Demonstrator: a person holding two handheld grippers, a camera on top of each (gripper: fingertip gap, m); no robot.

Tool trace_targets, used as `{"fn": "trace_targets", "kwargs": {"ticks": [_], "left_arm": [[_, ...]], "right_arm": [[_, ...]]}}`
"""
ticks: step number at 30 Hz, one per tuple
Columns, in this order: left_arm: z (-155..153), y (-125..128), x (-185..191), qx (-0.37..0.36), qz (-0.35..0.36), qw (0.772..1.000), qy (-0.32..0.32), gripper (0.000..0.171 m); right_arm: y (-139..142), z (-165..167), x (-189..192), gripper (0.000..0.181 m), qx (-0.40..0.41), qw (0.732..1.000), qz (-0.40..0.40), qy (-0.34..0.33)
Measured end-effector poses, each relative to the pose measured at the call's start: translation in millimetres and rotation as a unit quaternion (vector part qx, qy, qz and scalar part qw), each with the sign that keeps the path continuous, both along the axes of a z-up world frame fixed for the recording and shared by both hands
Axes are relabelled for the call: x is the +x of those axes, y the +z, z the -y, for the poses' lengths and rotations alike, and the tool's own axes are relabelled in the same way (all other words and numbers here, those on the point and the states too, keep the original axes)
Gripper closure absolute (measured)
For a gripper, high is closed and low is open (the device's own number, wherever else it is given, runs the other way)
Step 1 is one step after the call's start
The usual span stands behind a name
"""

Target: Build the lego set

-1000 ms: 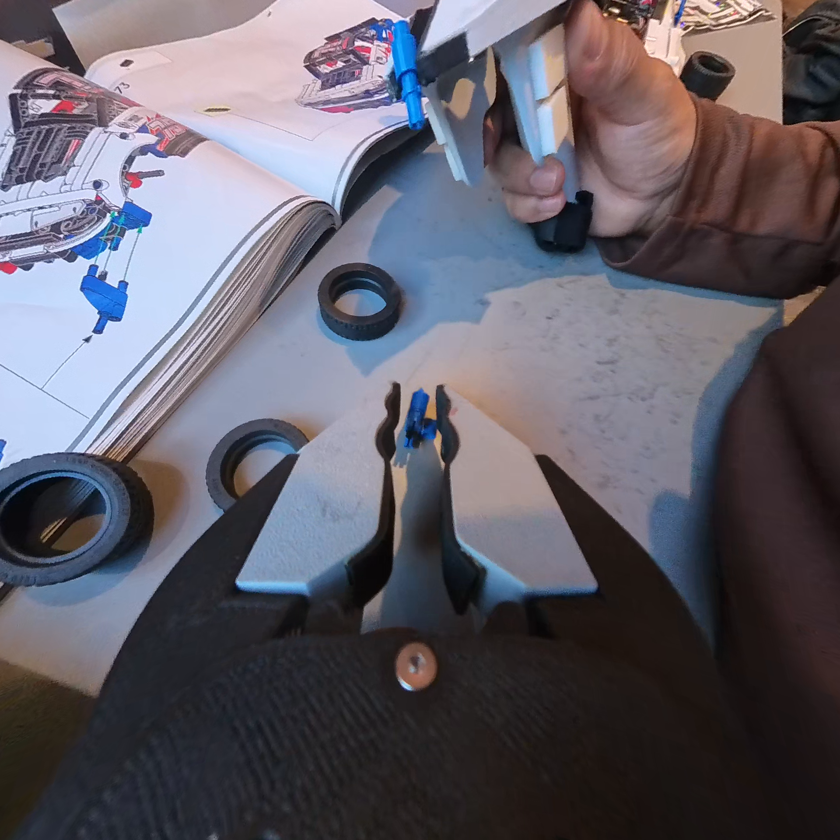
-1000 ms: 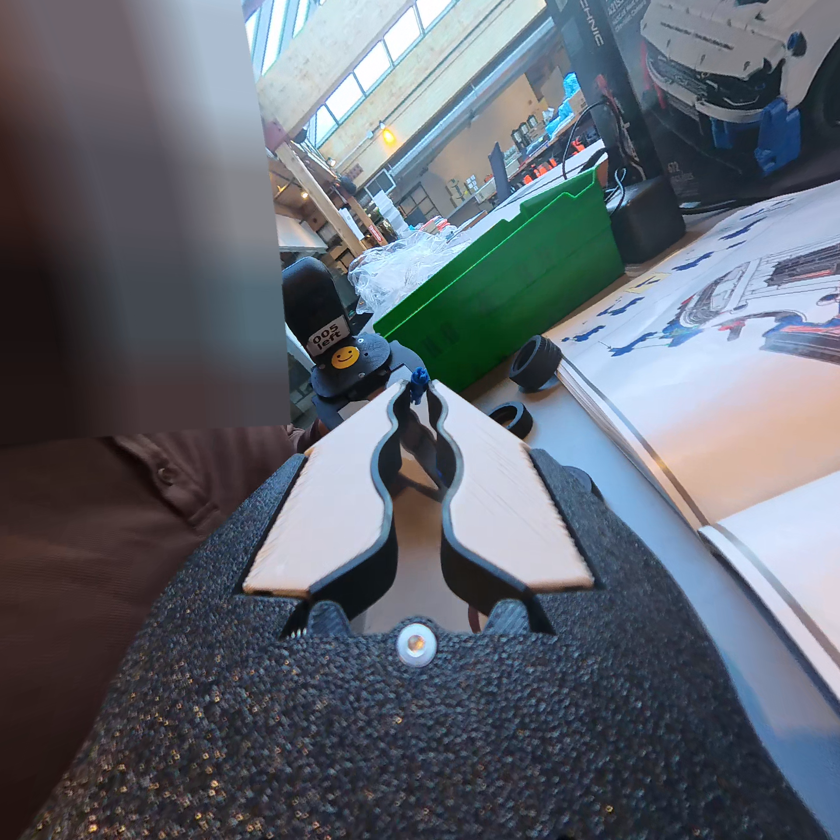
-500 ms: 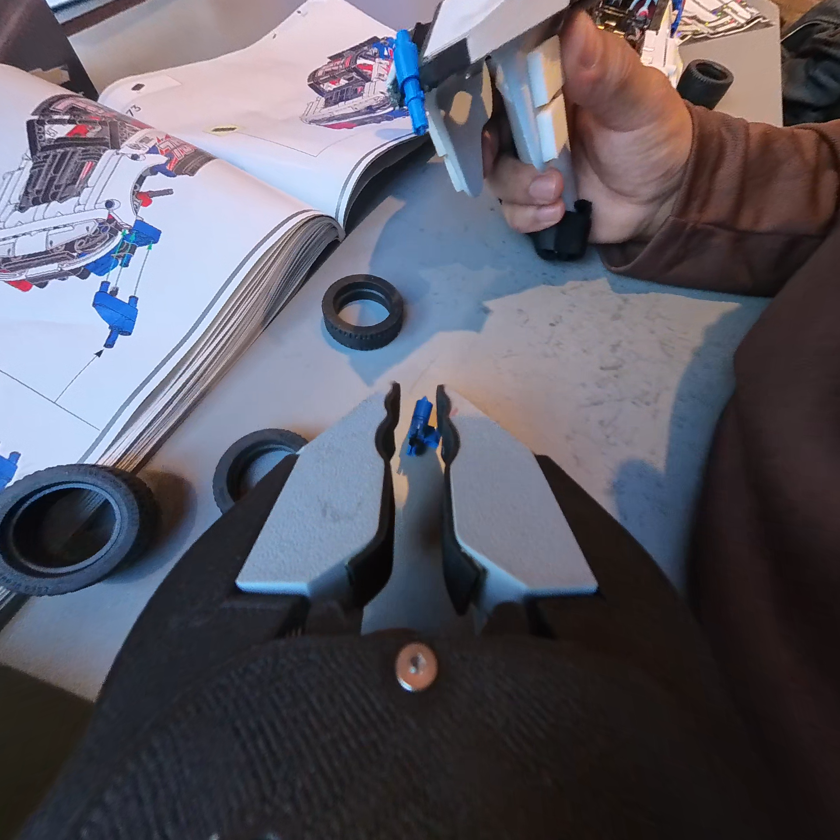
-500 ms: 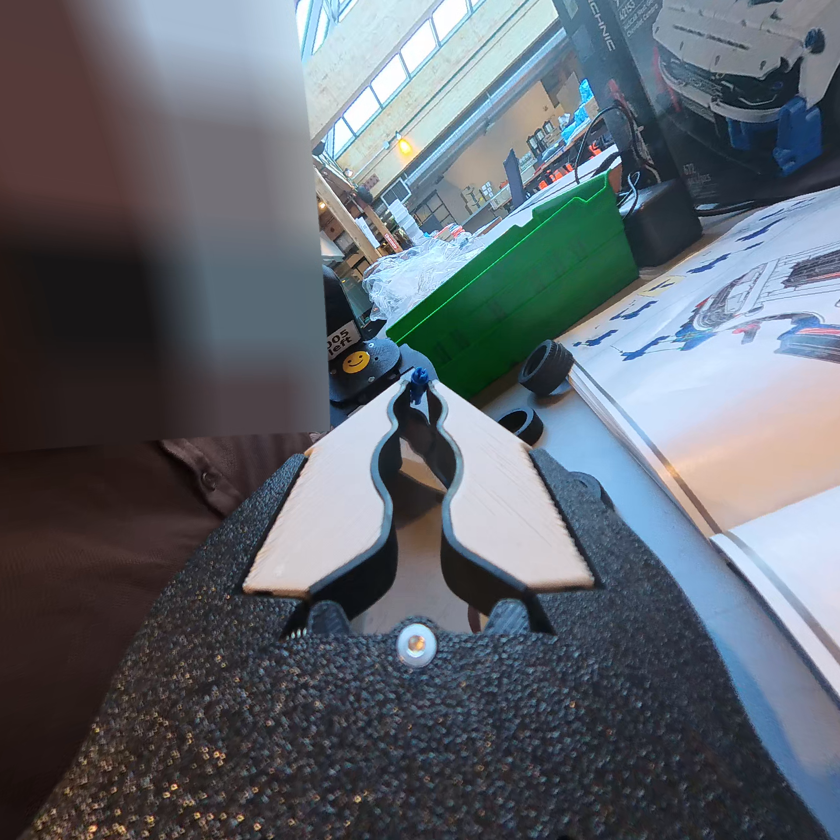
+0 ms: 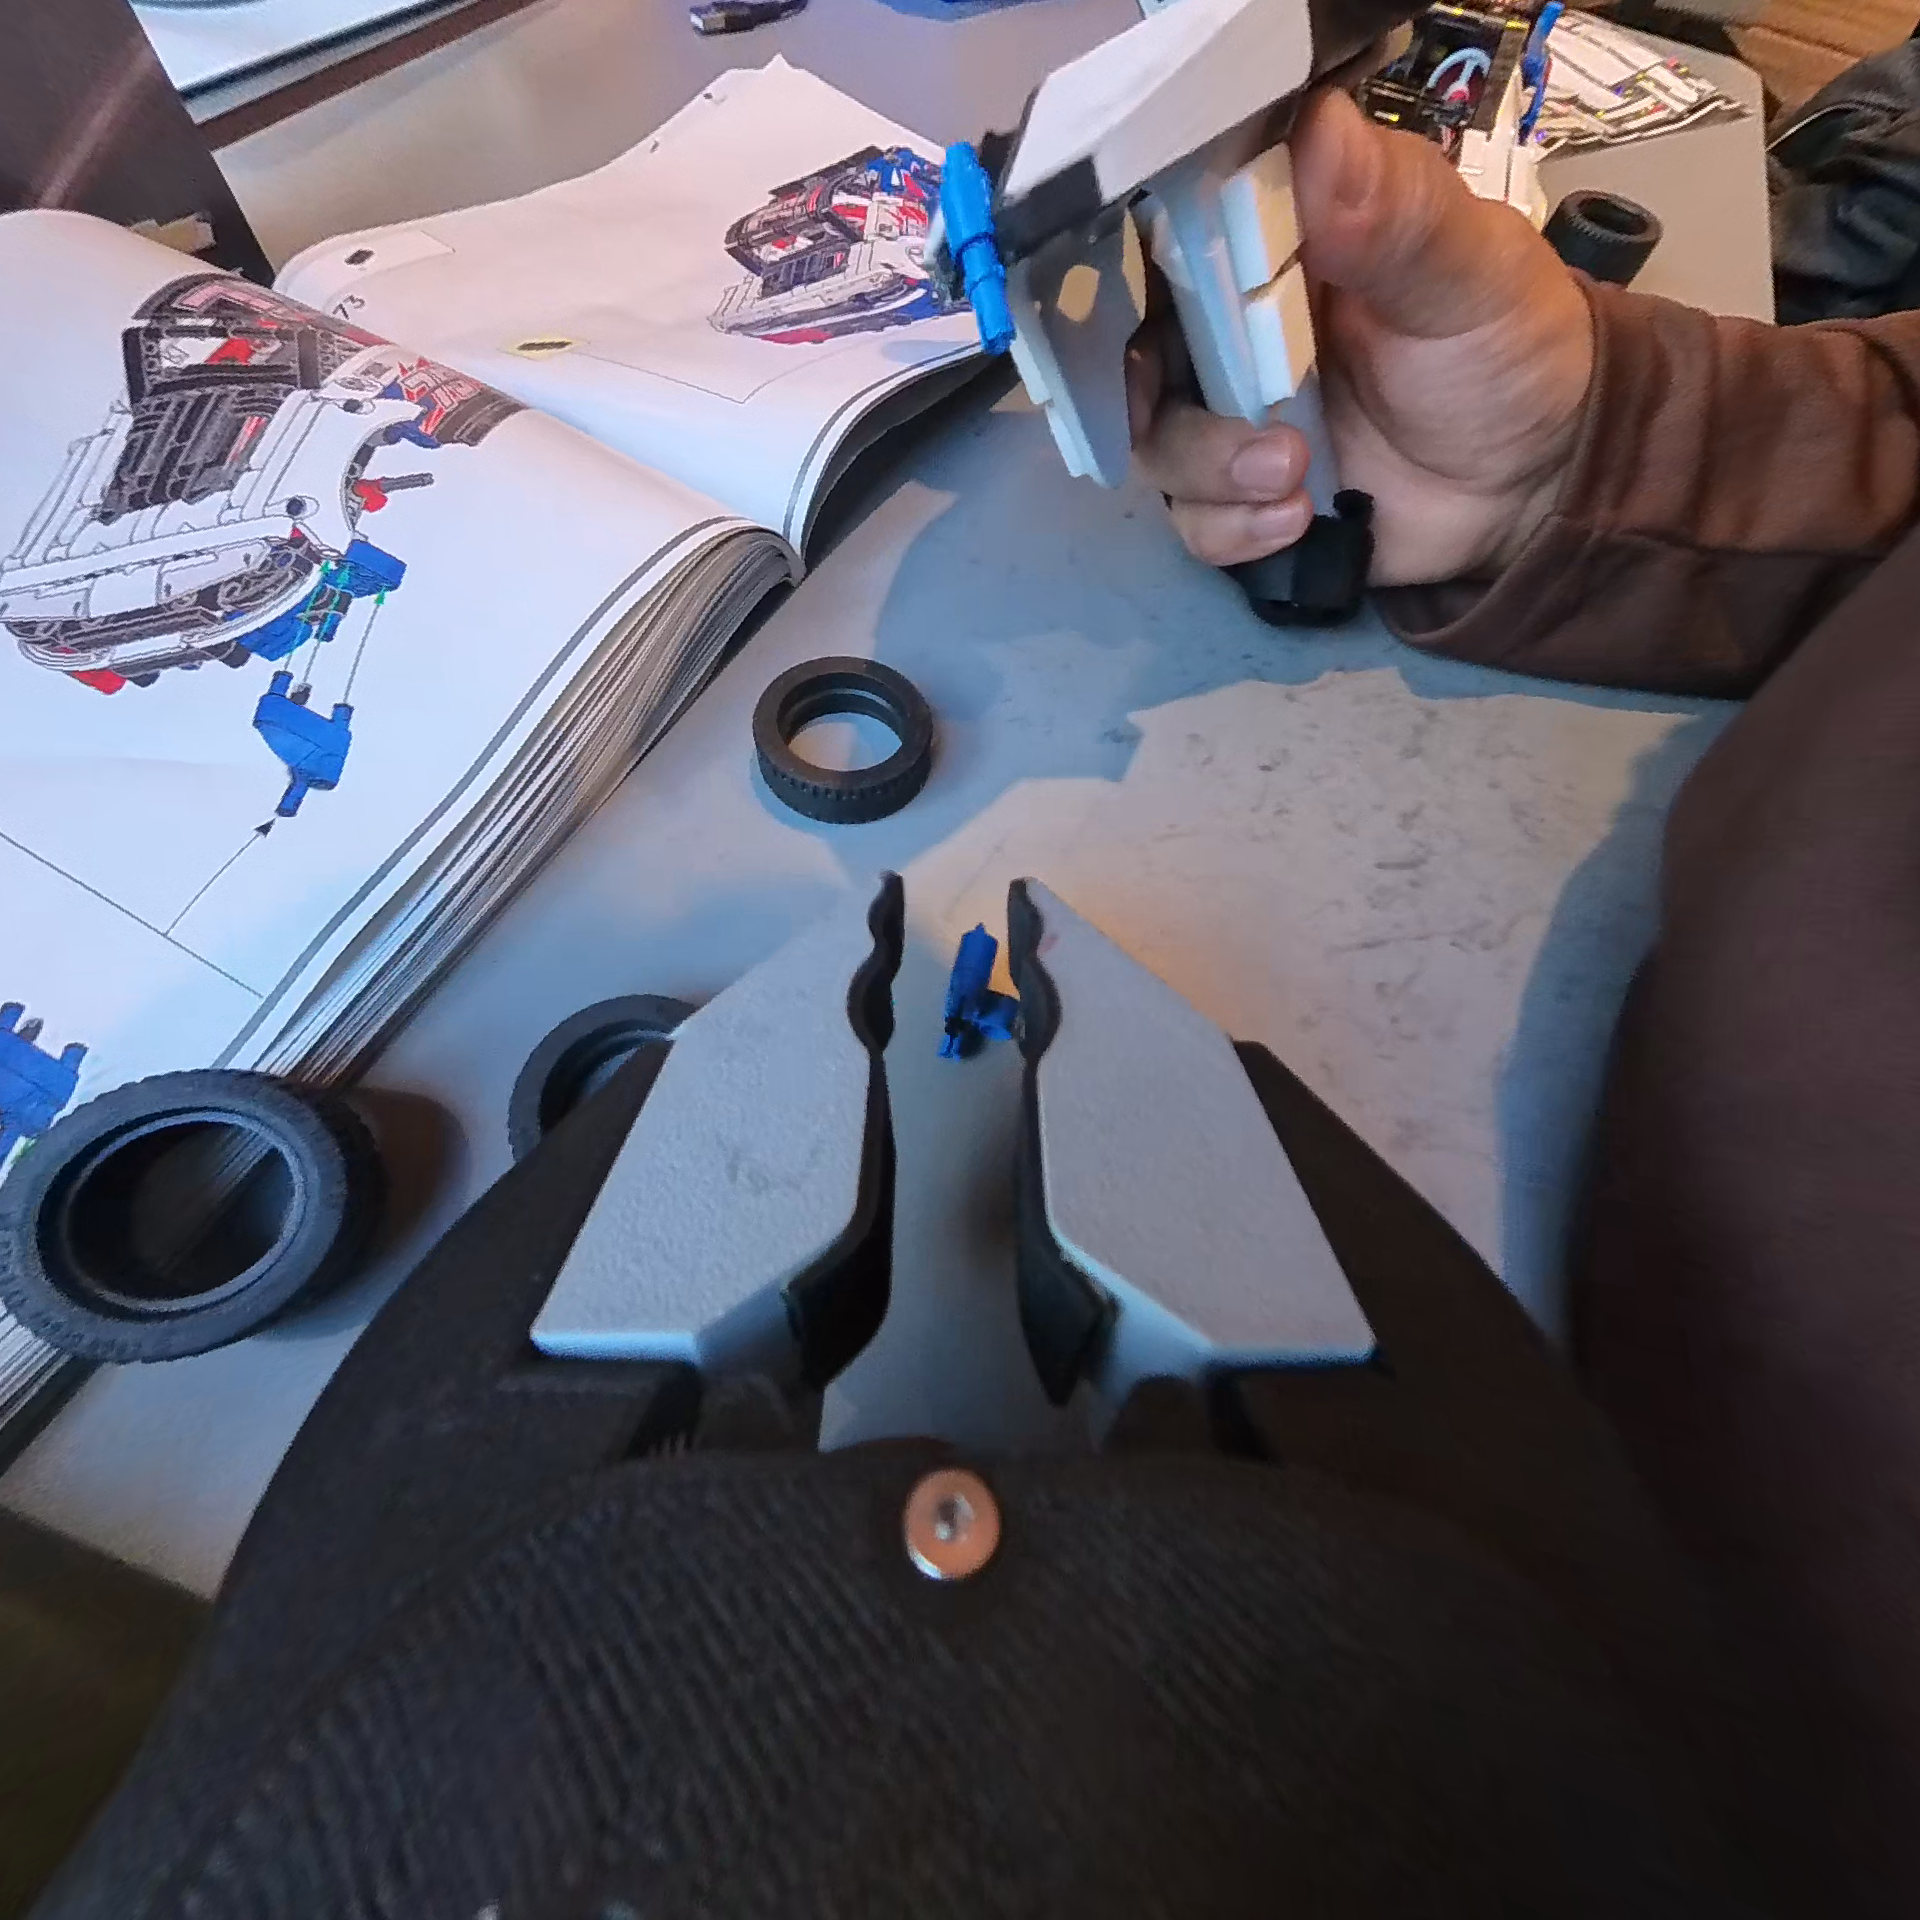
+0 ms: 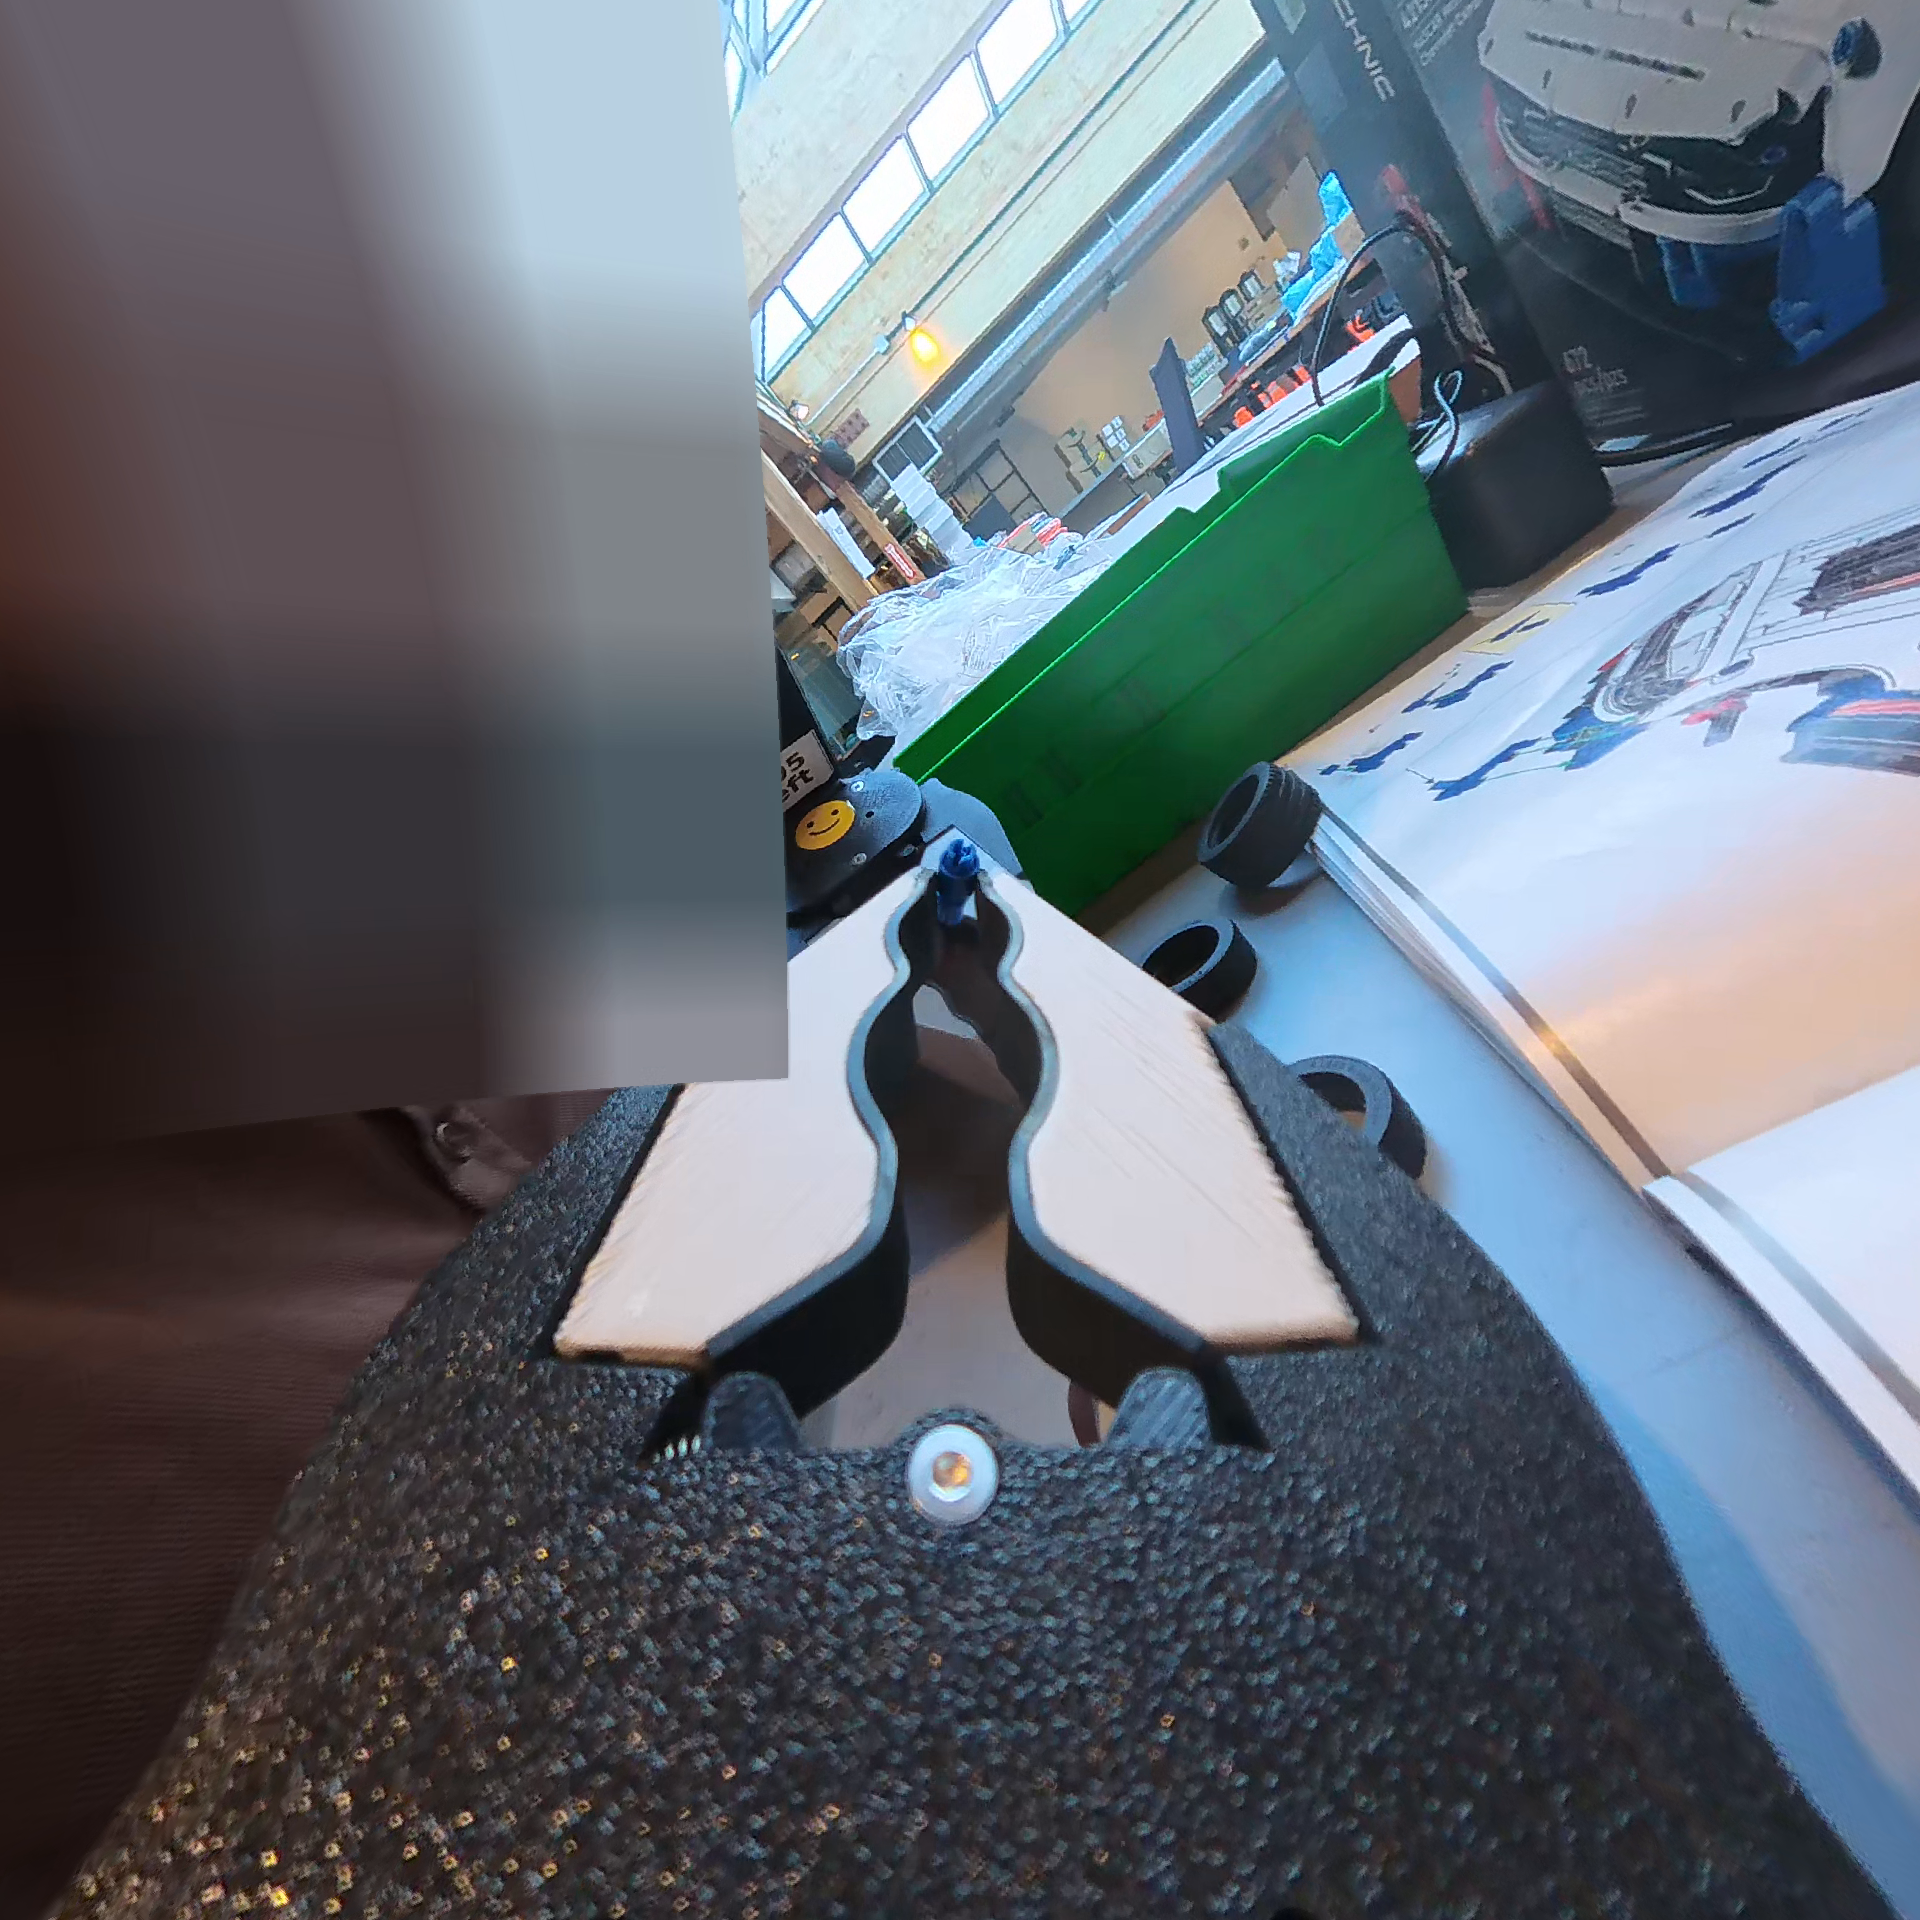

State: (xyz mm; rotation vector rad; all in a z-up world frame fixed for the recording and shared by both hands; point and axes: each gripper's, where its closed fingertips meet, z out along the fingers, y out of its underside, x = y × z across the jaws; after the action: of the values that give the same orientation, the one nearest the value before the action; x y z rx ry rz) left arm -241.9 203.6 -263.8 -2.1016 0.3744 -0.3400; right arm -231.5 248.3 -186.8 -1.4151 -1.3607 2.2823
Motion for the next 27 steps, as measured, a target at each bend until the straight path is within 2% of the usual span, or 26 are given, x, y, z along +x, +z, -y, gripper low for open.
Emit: {"fn": "trace_targets", "kwargs": {"ticks": [8, 15, 22, 27], "left_arm": [[-1.2, 5.6, -3.8, 0.020, -0.005, 1.000, 0.014, 0.149], [13.8, 13.7, -2.3, 0.039, 0.006, 0.997, 0.065, 0.145], [26.6, -1.8, -1.4, 0.008, -0.063, 0.994, 0.085, 0.145], [33.2, -2.1, 0.2, 0.015, -0.085, 0.992, 0.087, 0.145]], "right_arm": [[-3.4, -6.2, -2.8, 0.174, -0.011, 1.000, 0.015, -0.013], [-1.8, -19.3, 2.1, 0.174, -0.038, 0.998, 0.016, -0.038], [-3.9, -16.3, 8.6, 0.174, -0.015, 0.999, 0.023, -0.036], [-6.2, -13.6, 13.4, 0.174, 0.015, 0.999, 0.024, -0.038]]}}
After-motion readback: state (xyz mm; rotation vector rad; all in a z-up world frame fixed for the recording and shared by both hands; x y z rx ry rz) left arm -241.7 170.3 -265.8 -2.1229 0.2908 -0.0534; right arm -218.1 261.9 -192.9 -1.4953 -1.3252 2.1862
